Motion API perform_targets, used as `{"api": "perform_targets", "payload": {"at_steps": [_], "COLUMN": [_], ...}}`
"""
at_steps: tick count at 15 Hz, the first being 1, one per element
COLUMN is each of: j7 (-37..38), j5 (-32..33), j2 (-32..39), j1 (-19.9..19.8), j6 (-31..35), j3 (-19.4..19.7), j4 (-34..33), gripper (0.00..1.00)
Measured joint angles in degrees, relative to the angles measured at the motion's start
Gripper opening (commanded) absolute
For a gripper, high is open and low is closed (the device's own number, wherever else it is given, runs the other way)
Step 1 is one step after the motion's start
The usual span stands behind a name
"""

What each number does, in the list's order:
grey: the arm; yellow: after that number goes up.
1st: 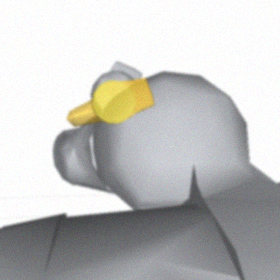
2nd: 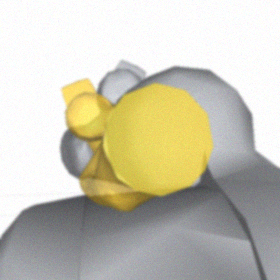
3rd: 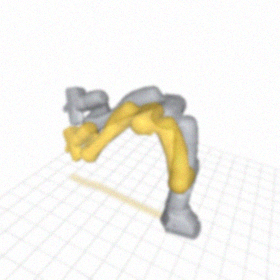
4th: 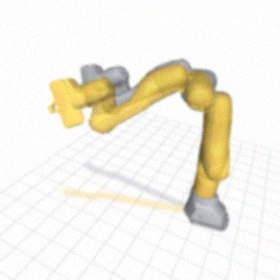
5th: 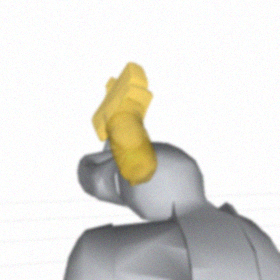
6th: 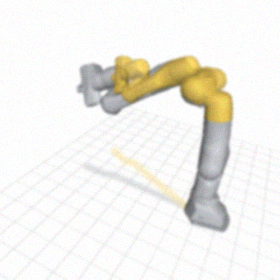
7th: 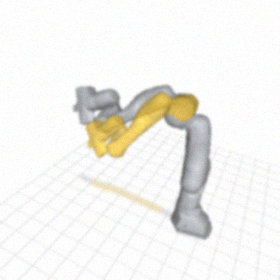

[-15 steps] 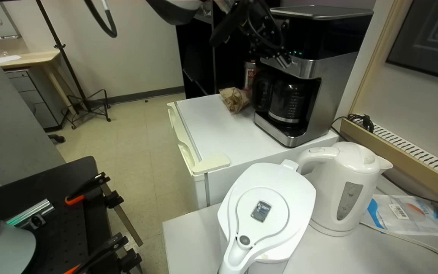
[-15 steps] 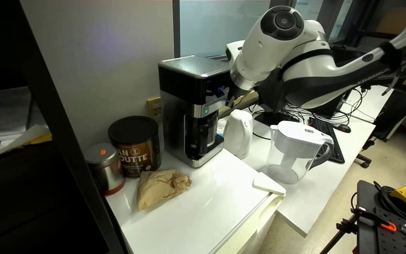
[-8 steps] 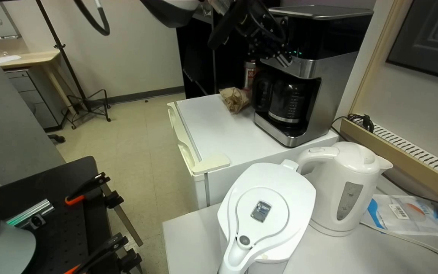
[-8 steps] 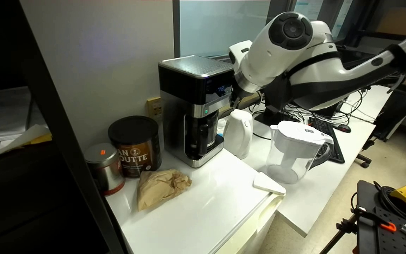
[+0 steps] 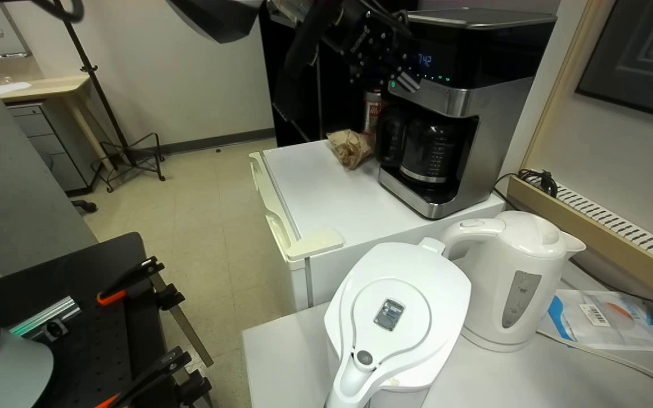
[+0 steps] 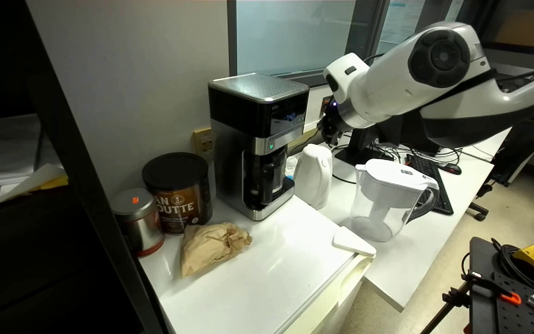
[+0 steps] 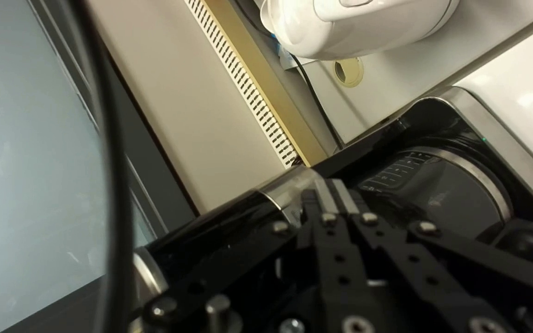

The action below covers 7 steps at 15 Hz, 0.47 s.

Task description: Push up the second button from the right

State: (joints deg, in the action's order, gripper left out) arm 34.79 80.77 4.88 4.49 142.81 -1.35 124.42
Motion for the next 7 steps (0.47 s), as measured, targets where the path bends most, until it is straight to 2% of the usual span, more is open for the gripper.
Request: {"api": "perform_targets", "payload": {"at_steps": [7], "j7": [0.3], "j5": [4.6], "j2": [-6.3], "j1": [-0.4], "j6": [3.8], "j3": [0.0], "j4": [7.4], "gripper": [0.01]}}
